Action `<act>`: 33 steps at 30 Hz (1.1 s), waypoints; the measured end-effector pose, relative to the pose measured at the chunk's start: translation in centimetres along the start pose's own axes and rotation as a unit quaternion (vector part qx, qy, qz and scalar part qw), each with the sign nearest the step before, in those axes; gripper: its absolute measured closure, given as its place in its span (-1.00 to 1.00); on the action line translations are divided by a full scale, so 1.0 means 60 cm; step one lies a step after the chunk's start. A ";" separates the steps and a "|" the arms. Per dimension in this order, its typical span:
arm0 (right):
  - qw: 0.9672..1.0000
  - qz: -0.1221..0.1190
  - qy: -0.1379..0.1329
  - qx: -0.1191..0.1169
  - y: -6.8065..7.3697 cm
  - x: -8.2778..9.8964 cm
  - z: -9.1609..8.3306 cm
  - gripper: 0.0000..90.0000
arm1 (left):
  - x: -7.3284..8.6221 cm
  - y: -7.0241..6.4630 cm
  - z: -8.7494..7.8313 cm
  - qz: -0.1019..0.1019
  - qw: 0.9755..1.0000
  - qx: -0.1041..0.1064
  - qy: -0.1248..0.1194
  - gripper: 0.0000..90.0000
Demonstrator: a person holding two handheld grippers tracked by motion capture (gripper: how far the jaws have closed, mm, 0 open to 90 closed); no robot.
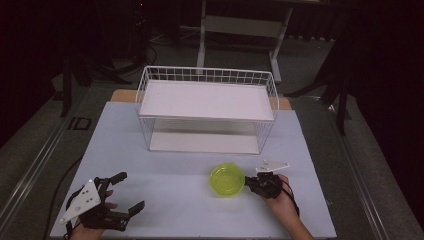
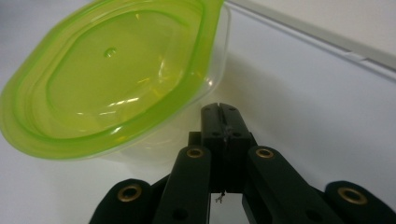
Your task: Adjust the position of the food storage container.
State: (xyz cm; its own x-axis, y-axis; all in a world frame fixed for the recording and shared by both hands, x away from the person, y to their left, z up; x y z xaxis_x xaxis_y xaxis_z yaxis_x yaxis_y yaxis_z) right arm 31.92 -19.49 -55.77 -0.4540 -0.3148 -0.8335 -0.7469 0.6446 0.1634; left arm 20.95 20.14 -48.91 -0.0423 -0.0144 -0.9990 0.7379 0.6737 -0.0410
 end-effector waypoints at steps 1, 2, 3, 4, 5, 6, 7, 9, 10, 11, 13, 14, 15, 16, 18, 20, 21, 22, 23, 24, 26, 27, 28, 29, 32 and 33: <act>1.000 -0.005 0.003 -0.001 0.004 0.001 0.001 1.00 | 0.000 -0.001 0.000 0.000 1.000 0.000 0.000 -0.97; 1.000 -0.001 0.006 -0.006 0.008 0.003 0.003 1.00 | 0.000 -0.002 0.000 0.002 1.000 0.000 0.001 -0.97; 1.000 0.000 0.011 -0.009 0.011 0.006 0.006 1.00 | 0.000 -0.002 0.000 0.004 1.000 0.001 0.001 -0.97; 1.000 -0.001 0.017 -0.011 0.015 0.009 0.009 1.00 | -0.001 -0.004 0.000 0.005 1.000 0.001 0.001 -0.97; 1.000 0.001 0.019 -0.016 0.019 0.011 0.013 1.00 | -0.001 -0.004 0.000 0.007 1.000 0.002 0.002 -0.97; 1.000 0.005 0.021 -0.022 0.024 0.012 0.016 1.00 | 0.000 -0.004 0.000 0.006 1.000 0.002 0.002 -0.97; 0.999 0.007 0.022 -0.024 0.028 0.012 0.019 1.00 | 0.000 -0.003 0.001 0.005 1.000 0.001 0.002 -0.97; 0.999 0.007 0.025 -0.035 0.037 0.010 0.024 1.00 | 0.000 -0.002 0.001 0.003 1.000 0.001 0.002 -0.97; 0.999 0.006 0.025 -0.038 0.041 0.008 0.027 1.00 | 0.000 -0.002 0.001 0.003 1.000 0.001 0.003 -0.97; 0.999 0.005 0.027 -0.041 0.044 0.006 0.028 1.00 | 0.000 -0.002 0.001 0.003 1.000 0.001 0.003 -0.97; 0.999 0.001 0.026 -0.040 0.047 0.002 0.028 1.00 | 0.000 -0.003 0.000 0.004 1.000 0.001 0.003 -0.97; 0.999 0.002 0.027 -0.036 0.046 0.001 0.026 1.00 | 0.000 -0.003 0.000 0.006 1.000 0.001 0.003 -0.97; 0.999 0.004 0.023 -0.032 0.043 0.000 0.023 1.00 | 0.000 -0.002 0.000 0.005 1.000 0.000 0.003 -0.97; 0.999 0.008 0.021 -0.029 0.039 -0.001 0.020 1.00 | 0.000 -0.002 0.000 0.003 1.000 0.000 0.002 -0.97; 0.999 0.014 0.018 -0.023 0.035 0.000 0.011 1.00 | 0.000 -0.002 0.000 0.003 1.000 0.000 0.002 -0.97; 0.999 0.017 0.016 -0.024 0.037 0.002 0.003 1.00 | 0.000 -0.002 0.000 0.004 1.000 0.001 0.003 -0.97; 0.999 0.019 0.016 -0.027 0.041 0.003 0.001 1.00 | 0.000 -0.003 0.001 0.004 1.000 0.002 0.003 -0.97; 0.999 0.020 0.017 -0.030 0.045 0.004 0.001 1.00 | 0.001 -0.003 0.002 0.005 1.000 0.002 0.004 -0.97; 0.999 0.020 0.017 -0.030 0.045 0.004 0.001 1.00 | 0.001 -0.003 0.002 0.005 1.000 0.002 0.004 -0.97; 0.999 0.021 0.019 -0.035 0.050 0.005 0.002 1.00 | 0.001 -0.004 0.002 0.005 1.000 0.003 0.004 -0.97; 0.999 0.016 0.027 -0.043 0.066 0.007 0.011 1.00 | 0.000 -0.005 0.003 0.006 1.000 0.003 0.004 -0.97; 0.999 0.016 0.027 -0.043 0.066 0.007 0.011 1.00 | 0.000 -0.005 0.003 0.006 1.000 0.003 0.004 -0.97; 0.999 0.013 0.029 -0.044 0.071 0.007 0.015 1.00 | 0.000 -0.005 0.002 0.007 1.000 0.003 0.004 -0.97; 0.998 0.016 0.031 -0.052 0.078 0.007 0.020 1.00 | 0.000 -0.004 0.002 0.006 1.000 0.003 0.004 -0.97; 0.997 0.015 0.033 -0.064 0.090 0.003 0.034 1.00 | 0.001 -0.003 0.002 0.003 1.000 0.002 0.004 -0.97; 0.997 0.015 0.033 -0.067 0.093 0.001 0.037 1.00 | 0.001 -0.003 0.002 0.003 1.000 0.002 0.004 -0.97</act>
Point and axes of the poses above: each handheld gripper's, and its own axes: z roughly forward along the jaws, x roughly out of its underside, y roughly to its left, the point moved 5 cm from there along z, roughly forward along the jaws, and after that the axes turned 9 degrees about -y, right-handed, at the moved point
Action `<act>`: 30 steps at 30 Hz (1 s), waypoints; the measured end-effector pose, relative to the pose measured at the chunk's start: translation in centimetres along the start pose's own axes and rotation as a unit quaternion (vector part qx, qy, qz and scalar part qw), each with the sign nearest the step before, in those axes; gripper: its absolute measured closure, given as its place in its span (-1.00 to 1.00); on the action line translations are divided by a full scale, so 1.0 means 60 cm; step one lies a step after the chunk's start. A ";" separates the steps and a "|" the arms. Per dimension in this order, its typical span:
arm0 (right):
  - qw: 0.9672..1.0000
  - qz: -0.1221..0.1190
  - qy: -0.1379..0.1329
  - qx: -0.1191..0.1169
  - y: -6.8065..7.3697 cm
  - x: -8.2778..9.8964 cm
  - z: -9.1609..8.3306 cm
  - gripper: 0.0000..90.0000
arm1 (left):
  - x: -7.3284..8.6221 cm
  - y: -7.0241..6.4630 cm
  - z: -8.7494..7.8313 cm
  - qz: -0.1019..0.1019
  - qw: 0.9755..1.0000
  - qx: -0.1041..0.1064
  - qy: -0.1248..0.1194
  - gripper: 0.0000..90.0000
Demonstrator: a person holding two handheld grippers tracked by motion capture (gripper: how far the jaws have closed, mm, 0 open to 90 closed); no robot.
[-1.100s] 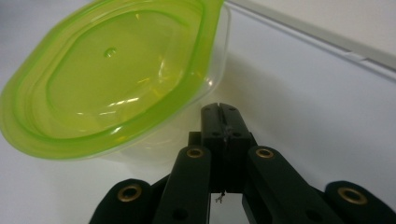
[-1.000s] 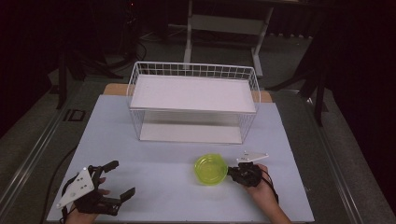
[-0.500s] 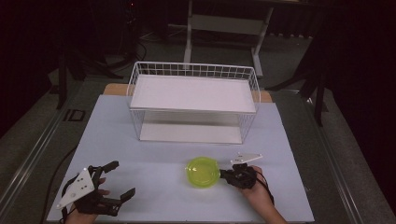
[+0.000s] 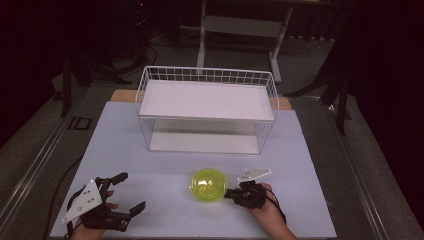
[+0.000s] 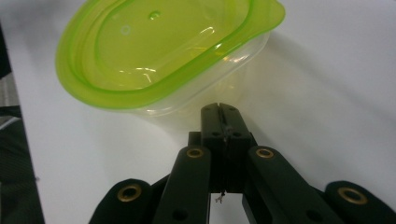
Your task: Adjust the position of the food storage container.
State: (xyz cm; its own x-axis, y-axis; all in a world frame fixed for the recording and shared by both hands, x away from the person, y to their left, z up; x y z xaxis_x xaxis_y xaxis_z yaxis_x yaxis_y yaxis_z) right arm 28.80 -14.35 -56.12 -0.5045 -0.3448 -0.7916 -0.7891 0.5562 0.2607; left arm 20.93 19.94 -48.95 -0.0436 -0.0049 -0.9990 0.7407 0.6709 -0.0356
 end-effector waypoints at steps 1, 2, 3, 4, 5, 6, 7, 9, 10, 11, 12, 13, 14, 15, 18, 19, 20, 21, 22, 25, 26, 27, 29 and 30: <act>1.000 -0.001 0.002 -0.001 0.003 -0.002 0.006 1.00 | 0.000 0.000 0.000 0.000 1.000 0.001 0.000 -0.97; 1.000 0.001 0.003 -0.003 0.005 -0.004 0.011 1.00 | 0.000 0.000 0.000 0.001 1.000 0.001 0.001 -0.97; 1.000 0.004 0.003 -0.005 0.006 -0.007 0.016 1.00 | 0.000 -0.001 0.000 0.003 1.000 0.002 0.001 -0.97; 1.000 0.004 0.003 -0.005 0.006 -0.007 0.016 1.00 | 0.000 -0.001 0.000 0.003 1.000 0.002 0.001 -0.97; 1.000 0.008 0.002 -0.006 0.006 -0.012 0.026 1.00 | 0.000 -0.002 0.000 0.003 1.000 0.002 0.001 -0.97; 1.000 0.008 0.002 -0.006 0.006 -0.012 0.026 1.00 | 0.000 -0.002 0.000 0.003 1.000 0.002 0.001 -0.97; 1.000 0.008 0.002 -0.007 0.006 -0.014 0.029 1.00 | 0.000 -0.002 0.000 0.003 1.000 0.002 0.001 -0.97; 1.000 0.011 0.003 -0.011 0.008 -0.022 0.044 1.00 | 0.001 -0.002 0.000 0.002 1.000 0.003 0.001 -0.97; 1.000 0.008 0.004 -0.011 0.009 -0.023 0.048 1.00 | 0.001 -0.001 0.000 0.002 1.000 0.003 0.003 -0.97; 1.000 0.006 0.004 -0.012 0.009 -0.025 0.051 1.00 | 0.001 -0.001 0.000 0.002 1.000 0.003 0.003 -0.97; 1.000 0.006 0.004 -0.013 0.010 -0.026 0.054 1.00 | 0.002 -0.001 0.000 0.003 1.000 0.003 0.003 -0.97; 1.000 0.004 0.003 -0.014 0.010 -0.028 0.057 1.00 | 0.002 -0.001 0.000 0.003 1.000 0.004 0.004 -0.97; 1.000 0.004 0.003 -0.014 0.010 -0.028 0.057 1.00 | 0.002 -0.001 0.000 0.003 1.000 0.004 0.004 -0.97; 1.000 0.003 0.003 -0.012 0.011 -0.030 0.058 1.00 | 0.002 -0.001 0.000 0.004 1.000 0.004 0.005 -0.97; 1.000 -0.003 -0.001 -0.006 0.008 -0.032 0.053 1.00 | 0.002 -0.003 0.000 0.005 1.000 0.005 0.007 -0.97; 1.000 -0.003 -0.001 -0.006 0.008 -0.032 0.053 1.00 | 0.002 -0.003 0.000 0.005 1.000 0.005 0.007 -0.97; 1.000 -0.005 -0.003 0.001 0.005 -0.033 0.045 1.00 | 0.003 -0.003 0.000 0.006 1.000 0.005 0.007 -0.97; 1.000 -0.004 -0.005 0.004 0.003 -0.033 0.040 1.00 | 0.003 -0.002 0.001 0.005 1.000 0.005 0.008 -0.97; 1.000 -0.004 -0.008 0.009 0.001 -0.034 0.034 0.99 | 0.003 -0.003 0.001 0.005 1.000 0.005 0.008 -0.97; 1.000 -0.006 -0.015 0.018 -0.002 -0.037 0.020 0.97 | 0.003 -0.003 0.002 0.006 1.000 0.005 0.008 -0.97; 0.999 -0.017 -0.027 0.032 -0.004 -0.041 0.003 0.82 | 0.004 -0.005 0.002 0.008 1.000 0.007 0.011 -0.97; 0.999 -0.023 -0.029 0.036 -0.004 -0.042 -0.004 0.77 | 0.004 -0.005 0.002 0.007 1.000 0.007 0.011 -0.97; 0.997 -0.040 -0.039 0.045 0.000 -0.047 -0.022 0.59 | 0.005 -0.006 0.004 0.005 1.000 0.008 0.011 -0.97; 0.997 -0.047 -0.045 0.048 0.003 -0.050 -0.030 0.50 | 0.005 -0.007 0.005 0.003 1.000 0.010 0.011 -0.97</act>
Point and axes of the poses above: each handheld gripper's, and its own axes: z roughly forward along the jaws, x roughly out of its underside, y roughly to its left, the point moved 5 cm from there along z, roughly forward along the jaws, and after that the axes turned 9 degrees about -y, right-handed, at the moved point
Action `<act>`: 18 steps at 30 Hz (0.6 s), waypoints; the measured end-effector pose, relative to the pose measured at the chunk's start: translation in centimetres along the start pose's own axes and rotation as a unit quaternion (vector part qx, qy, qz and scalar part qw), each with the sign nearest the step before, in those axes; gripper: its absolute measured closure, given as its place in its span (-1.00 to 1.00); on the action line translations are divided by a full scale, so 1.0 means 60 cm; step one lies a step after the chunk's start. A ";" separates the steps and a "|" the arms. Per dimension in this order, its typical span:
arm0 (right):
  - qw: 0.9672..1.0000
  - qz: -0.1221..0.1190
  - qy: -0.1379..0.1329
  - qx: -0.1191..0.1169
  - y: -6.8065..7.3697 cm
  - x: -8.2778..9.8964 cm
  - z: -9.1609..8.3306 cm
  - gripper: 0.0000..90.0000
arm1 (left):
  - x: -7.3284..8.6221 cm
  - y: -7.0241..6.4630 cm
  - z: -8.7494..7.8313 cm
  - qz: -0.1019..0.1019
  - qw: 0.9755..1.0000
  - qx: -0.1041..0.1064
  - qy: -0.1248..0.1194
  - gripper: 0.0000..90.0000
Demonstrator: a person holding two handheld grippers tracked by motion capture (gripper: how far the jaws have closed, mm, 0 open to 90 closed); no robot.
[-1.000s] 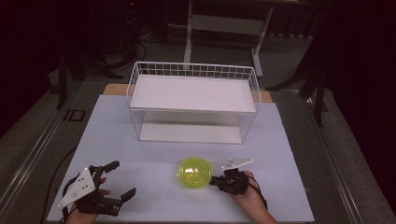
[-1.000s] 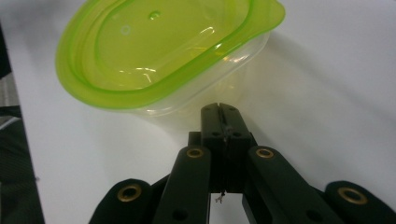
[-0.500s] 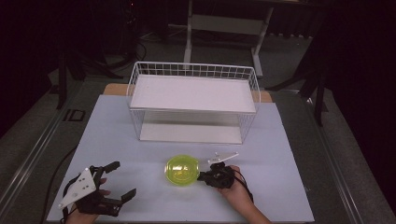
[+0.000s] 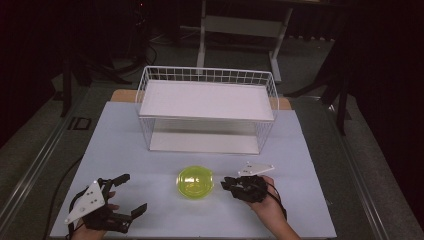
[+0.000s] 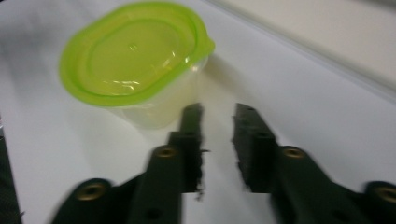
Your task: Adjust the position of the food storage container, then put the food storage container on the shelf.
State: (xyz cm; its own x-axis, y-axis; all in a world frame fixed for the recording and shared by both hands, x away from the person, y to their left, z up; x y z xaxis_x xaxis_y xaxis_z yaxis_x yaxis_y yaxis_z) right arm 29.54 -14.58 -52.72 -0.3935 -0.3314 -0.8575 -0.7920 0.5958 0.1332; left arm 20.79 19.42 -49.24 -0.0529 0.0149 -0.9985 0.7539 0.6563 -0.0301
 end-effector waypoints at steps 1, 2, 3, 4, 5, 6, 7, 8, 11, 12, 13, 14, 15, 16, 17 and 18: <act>1.000 -0.005 -0.007 0.002 0.002 -0.004 -0.008 0.44 | 0.000 -0.001 0.001 -0.001 1.000 0.002 0.001 -0.97; 1.000 -0.006 -0.013 0.001 0.006 -0.007 -0.015 0.34 | 0.001 -0.002 0.003 0.000 1.000 0.006 0.003 -0.97; 1.000 -0.010 -0.018 -0.001 0.010 -0.010 -0.021 0.23 | 0.002 -0.004 0.005 -0.001 1.000 0.006 0.003 -0.97; 1.000 -0.018 -0.025 0.002 0.014 -0.013 -0.026 0.13 | 0.003 -0.007 0.007 0.001 1.000 0.010 0.008 -0.97; 1.000 -0.018 -0.025 0.002 0.014 -0.013 -0.026 0.13 | 0.003 -0.007 0.007 0.001 1.000 0.010 0.008 -0.97; 0.999 -0.018 -0.037 -0.001 0.021 -0.018 -0.032 -0.07 | 0.003 -0.008 0.008 0.001 1.000 0.011 0.008 -0.97; 0.999 -0.016 -0.042 -0.010 0.026 -0.020 -0.035 -0.20 | 0.004 -0.008 0.009 -0.001 1.000 0.011 0.009 -0.97; 0.998 -0.018 -0.051 -0.013 0.030 -0.022 -0.037 -0.29 | 0.004 -0.009 0.010 -0.004 1.000 0.012 0.010 -0.97; 0.998 -0.016 -0.060 -0.025 0.039 -0.026 -0.038 -0.60 | 0.002 -0.012 0.013 -0.007 1.000 0.015 0.011 -0.97; 0.997 -0.016 -0.065 -0.024 0.041 -0.028 -0.038 -0.60 | 0.001 -0.013 0.014 -0.007 1.000 0.018 0.012 -0.97; 0.997 -0.014 -0.069 -0.030 0.044 -0.031 -0.038 -0.64 | -0.001 -0.014 0.016 -0.008 1.000 0.020 0.010 -0.97; 0.997 -0.018 -0.071 -0.035 0.048 -0.033 -0.037 -0.68 | -0.003 -0.016 0.018 -0.008 1.000 0.020 0.011 -0.97; 0.996 -0.023 -0.074 -0.035 0.051 -0.036 -0.037 -0.68 | -0.005 -0.017 0.020 -0.010 1.000 0.023 0.011 -0.97; 0.996 -0.023 -0.075 -0.035 0.053 -0.039 -0.036 -0.68 | -0.006 -0.019 0.022 -0.014 0.999 0.029 0.011 -0.97; 0.996 -0.021 -0.078 -0.038 0.056 -0.043 -0.036 -0.68 | -0.008 -0.021 0.025 -0.017 0.999 0.034 0.011 -0.97; 0.996 -0.024 -0.081 -0.036 0.058 -0.046 -0.036 -0.68 | -0.010 -0.024 0.027 -0.019 0.999 0.039 0.012 -0.97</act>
Point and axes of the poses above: each handheld gripper's, and its own axes: z roughly forward along the jaws, x roughly out of its underside, y roughly to its left, the point moved 5 cm from there along z, roughly forward along the jaws, and after that the axes turned 9 degrees about -y, right-handed, at the moved point
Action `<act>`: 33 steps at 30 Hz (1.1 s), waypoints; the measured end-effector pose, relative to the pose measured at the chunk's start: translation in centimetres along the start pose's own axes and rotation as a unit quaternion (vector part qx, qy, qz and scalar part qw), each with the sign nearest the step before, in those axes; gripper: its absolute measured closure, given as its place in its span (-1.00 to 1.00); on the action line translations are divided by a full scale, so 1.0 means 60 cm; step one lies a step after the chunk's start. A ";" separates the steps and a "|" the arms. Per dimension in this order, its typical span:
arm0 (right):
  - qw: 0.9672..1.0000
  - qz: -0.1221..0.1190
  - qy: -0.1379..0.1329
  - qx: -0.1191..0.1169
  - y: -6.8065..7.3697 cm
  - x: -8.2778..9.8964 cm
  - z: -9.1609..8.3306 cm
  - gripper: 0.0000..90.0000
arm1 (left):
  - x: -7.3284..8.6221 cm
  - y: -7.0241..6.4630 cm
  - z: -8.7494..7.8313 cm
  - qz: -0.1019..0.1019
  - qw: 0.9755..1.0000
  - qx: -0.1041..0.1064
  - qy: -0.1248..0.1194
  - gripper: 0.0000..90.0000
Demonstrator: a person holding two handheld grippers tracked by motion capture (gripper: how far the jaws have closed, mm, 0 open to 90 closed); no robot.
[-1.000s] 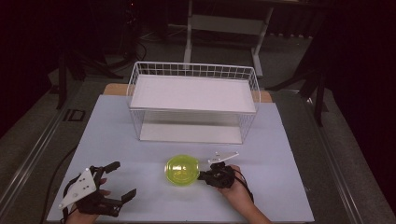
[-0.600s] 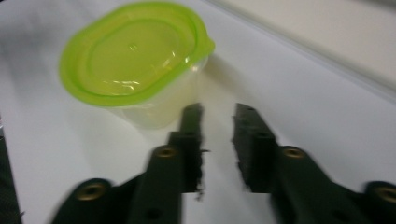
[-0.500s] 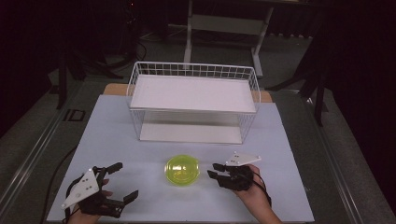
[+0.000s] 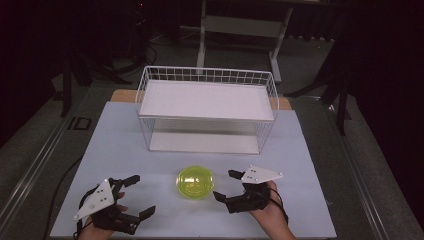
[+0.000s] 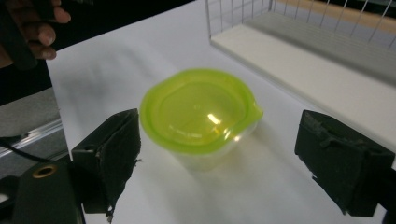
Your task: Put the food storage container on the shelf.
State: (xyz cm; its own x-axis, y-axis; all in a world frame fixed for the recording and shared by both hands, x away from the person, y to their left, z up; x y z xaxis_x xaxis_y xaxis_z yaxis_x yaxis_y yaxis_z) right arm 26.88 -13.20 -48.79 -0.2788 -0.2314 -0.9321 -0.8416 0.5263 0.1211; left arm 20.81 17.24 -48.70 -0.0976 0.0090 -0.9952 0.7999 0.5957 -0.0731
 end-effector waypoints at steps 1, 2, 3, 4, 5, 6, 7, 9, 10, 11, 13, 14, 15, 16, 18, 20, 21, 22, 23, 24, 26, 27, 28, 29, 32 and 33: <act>1.000 0.000 0.000 0.000 0.000 0.000 0.000 -0.68 | 0.000 0.000 0.000 0.000 1.000 0.000 0.000 -0.97; 1.000 -0.004 -0.002 -0.002 0.003 -0.005 0.000 -0.68 | -0.003 -0.003 0.003 0.005 1.000 0.005 0.005 -0.97; 1.000 -0.006 -0.009 -0.001 0.005 -0.012 0.000 -0.68 | -0.005 -0.005 0.004 0.007 1.000 0.007 0.007 -0.97; 1.000 -0.016 -0.013 -0.005 0.010 -0.020 0.000 -0.67 | -0.008 -0.006 0.005 0.011 1.000 0.010 0.013 -0.97; 1.000 -0.016 -0.013 -0.005 0.010 -0.020 0.000 -0.67 | -0.008 -0.006 0.005 0.011 1.000 0.010 0.013 -0.97; 0.999 -0.030 -0.018 0.000 0.011 -0.024 -0.001 -0.67 | -0.010 -0.007 0.006 0.009 1.000 0.011 0.015 -0.97; 0.999 -0.043 -0.018 0.004 0.012 -0.028 0.000 -0.66 | -0.015 -0.005 0.009 -0.002 1.000 0.011 0.015 -0.97; 0.998 -0.055 -0.012 0.007 0.015 -0.033 0.002 -0.60 | -0.020 -0.003 0.015 -0.013 1.000 0.014 0.018 -0.97; 0.998 -0.060 -0.006 0.006 0.017 -0.038 0.006 -0.57 | -0.023 -0.002 0.019 -0.013 1.000 0.011 0.024 -0.97; 0.998 -0.054 -0.013 -0.005 0.020 -0.041 0.008 -0.57 | -0.025 -0.001 0.023 -0.003 1.000 0.002 0.029 -0.97; 0.999 -0.047 -0.025 -0.007 0.023 -0.048 0.010 -0.57 | -0.030 -0.001 0.032 0.017 0.999 -0.004 0.040 -0.97; 0.998 -0.051 -0.027 -0.005 0.024 -0.051 0.011 -0.57 | -0.032 -0.001 0.038 0.023 0.999 -0.007 0.043 -0.97; 0.998 -0.057 -0.029 -0.002 0.025 -0.055 0.012 -0.58 | -0.034 -0.001 0.043 0.019 0.999 -0.007 0.046 -0.97; 0.998 -0.062 -0.026 0.005 0.025 -0.058 0.013 -0.58 | -0.036 0.000 0.048 0.011 0.999 -0.006 0.050 -0.97; 0.997 -0.065 -0.030 0.018 0.023 -0.065 0.013 -0.60 | -0.040 0.004 0.058 -0.009 0.998 -0.009 0.055 -0.97; 0.998 -0.058 -0.034 0.020 0.020 -0.071 0.013 -0.63 | -0.042 0.010 0.066 -0.018 0.998 -0.019 0.063 -0.97; 0.998 -0.056 -0.034 0.020 0.019 -0.073 0.014 -0.66 | -0.043 0.013 0.070 -0.023 0.997 -0.020 0.065 -0.97; 0.997 -0.056 -0.038 0.021 0.016 -0.074 0.014 -0.69 | -0.043 0.016 0.073 -0.028 0.997 -0.019 0.070 -0.97; 0.997 -0.057 -0.039 0.026 0.013 -0.074 0.015 -0.69 | -0.042 0.019 0.078 -0.033 0.997 -0.021 0.073 -0.97; 0.997 -0.057 -0.039 0.026 0.013 -0.074 0.015 -0.69 | -0.042 0.019 0.078 -0.033 0.997 -0.021 0.073 -0.97; 0.997 -0.054 -0.043 0.044 -0.001 -0.071 0.016 -0.70 | -0.034 0.024 0.090 -0.039 0.996 -0.026 0.082 -0.97; 0.998 -0.043 -0.038 0.041 -0.005 -0.068 0.017 -0.70 | -0.030 0.026 0.094 -0.048 0.995 -0.026 0.083 -0.97; 0.998 -0.031 -0.032 0.041 -0.009 -0.064 0.018 -0.70 | -0.026 0.028 0.098 -0.059 0.994 -0.021 0.086 -0.97; 0.998 -0.023 -0.031 0.043 -0.013 -0.060 0.019 -0.70 | -0.022 0.030 0.103 -0.069 0.993 -0.017 0.091 -0.97; 0.999 0.018 -0.017 0.023 -0.023 -0.048 0.029 -0.69 | -0.008 0.041 0.118 -0.104 0.990 -0.018 0.098 -0.97; 0.999 0.030 -0.013 0.019 -0.026 -0.044 0.032 -0.69 | -0.003 0.044 0.123 -0.119 0.988 -0.021 0.102 -0.97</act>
State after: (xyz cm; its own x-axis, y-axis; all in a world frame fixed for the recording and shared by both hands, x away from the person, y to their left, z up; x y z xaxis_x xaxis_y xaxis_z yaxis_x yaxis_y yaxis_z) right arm 29.84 -11.83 -47.18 -0.3157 -0.1773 -0.9322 -0.8049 0.5702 0.1641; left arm 27.32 12.90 -49.18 -0.3995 0.0235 -0.9164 0.7152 0.6333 -0.2956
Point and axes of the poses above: each handheld gripper's, and its own axes: z roughly forward along the jaws, x roughly out of its underside, y roughly to its left, the point moved 5 cm from there along z, roughly forward along the jaws, and after that the axes turned 9 degrees about -y, right-handed, at the moved point
